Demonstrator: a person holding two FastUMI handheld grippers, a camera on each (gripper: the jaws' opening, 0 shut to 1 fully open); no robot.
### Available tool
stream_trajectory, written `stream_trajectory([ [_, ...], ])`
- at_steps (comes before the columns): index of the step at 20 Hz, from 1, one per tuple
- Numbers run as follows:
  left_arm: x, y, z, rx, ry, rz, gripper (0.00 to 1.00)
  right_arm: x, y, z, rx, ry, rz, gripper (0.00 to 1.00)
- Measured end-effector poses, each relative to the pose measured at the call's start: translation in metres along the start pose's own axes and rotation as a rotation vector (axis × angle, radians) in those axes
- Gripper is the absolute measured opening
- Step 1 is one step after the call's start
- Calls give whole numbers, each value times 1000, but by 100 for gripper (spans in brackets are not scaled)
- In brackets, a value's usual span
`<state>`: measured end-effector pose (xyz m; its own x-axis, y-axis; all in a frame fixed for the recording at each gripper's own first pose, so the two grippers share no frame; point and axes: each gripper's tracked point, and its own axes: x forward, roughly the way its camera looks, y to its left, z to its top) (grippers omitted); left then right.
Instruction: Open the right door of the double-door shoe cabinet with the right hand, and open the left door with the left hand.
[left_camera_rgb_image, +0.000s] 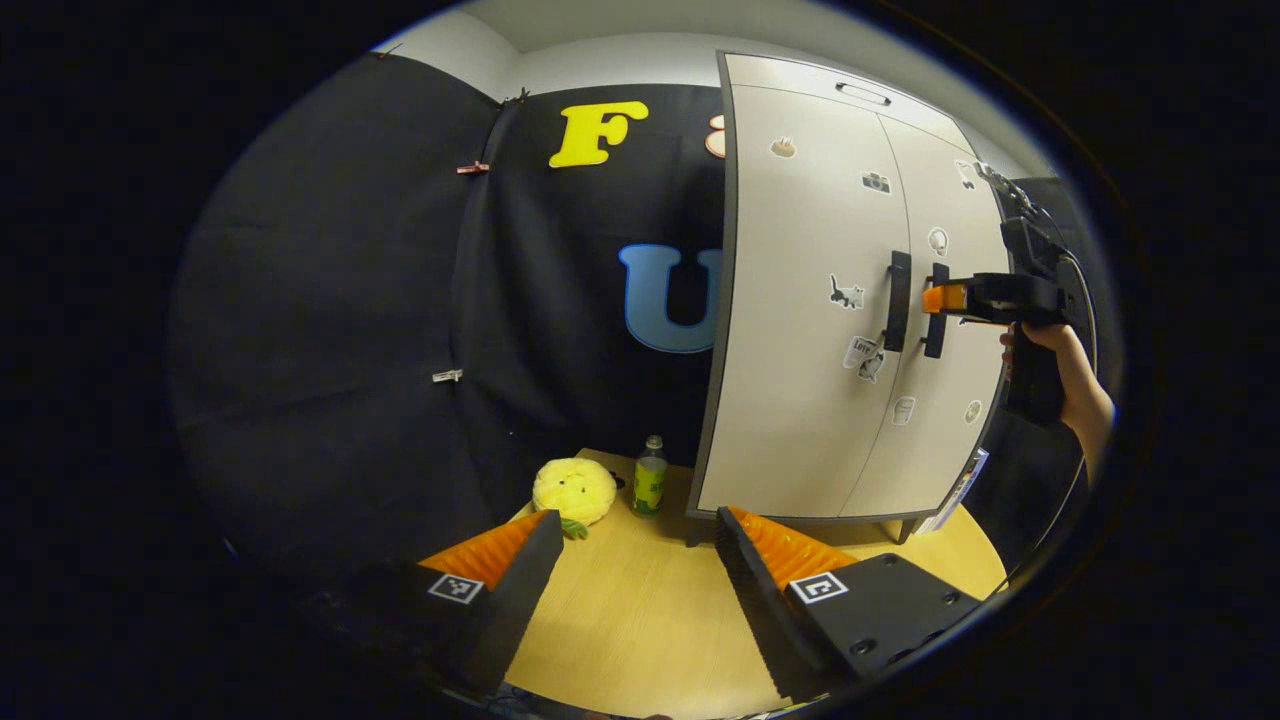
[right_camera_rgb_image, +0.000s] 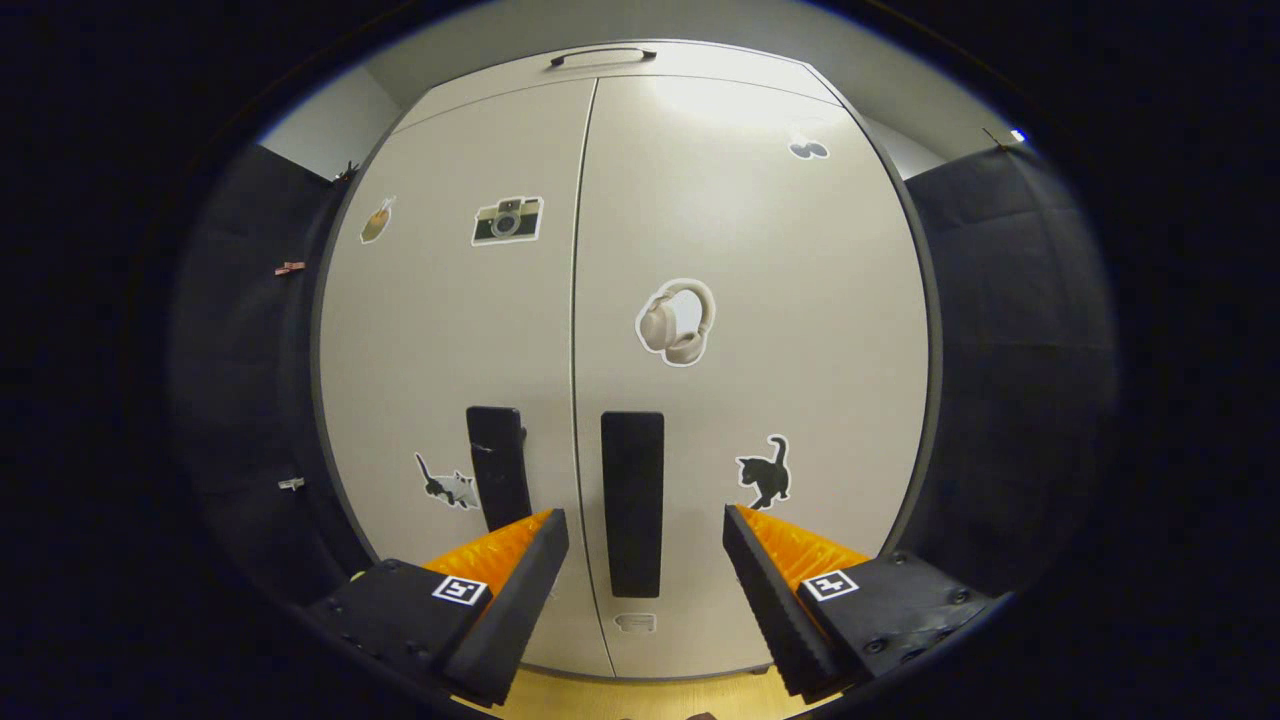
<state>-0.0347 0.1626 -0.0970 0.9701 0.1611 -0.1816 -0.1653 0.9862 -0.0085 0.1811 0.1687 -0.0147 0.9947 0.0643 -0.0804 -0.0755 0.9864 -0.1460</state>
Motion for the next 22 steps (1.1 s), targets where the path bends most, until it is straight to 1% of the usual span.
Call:
stream_trajectory([
  [3,2,10,-2,-5,6,24,95,15,-4,-8,-8,18,-31,98],
  [6,6,2,-5,-28,17,1,95,24,-9,-8,31,21,-52,98],
  [9,9,-3,-4,16,17,-5,95,31,-6,-13,68,48,-43,97],
  [10,11,-5,-2,32,11,-11,95,33,-2,-13,78,53,-26,87],
  [11,11,-7,0,44,3,-15,95,33,0,-13,79,52,-16,80],
  [12,12,-7,3,56,-9,-11,95,32,2,-13,69,50,-7,69],
  [13,12,-7,4,62,-15,-11,95,31,0,-13,51,48,-3,64],
  [15,9,-12,6,60,-18,-25,95,34,8,-17,45,57,35,60],
  [16,8,-15,5,56,-20,-34,95,27,8,-16,52,61,39,45],
  [17,7,-18,5,52,-20,-42,95,32,8,-17,55,64,40,37],
  [19,4,-20,0,41,-11,-49,95,30,8,-16,60,69,38,37],
  [20,1,-21,-2,31,-9,-53,95,30,8,-17,69,77,33,31],
  [22,-2,-22,-4,15,5,-56,95,30,8,-17,69,83,30,31],
])
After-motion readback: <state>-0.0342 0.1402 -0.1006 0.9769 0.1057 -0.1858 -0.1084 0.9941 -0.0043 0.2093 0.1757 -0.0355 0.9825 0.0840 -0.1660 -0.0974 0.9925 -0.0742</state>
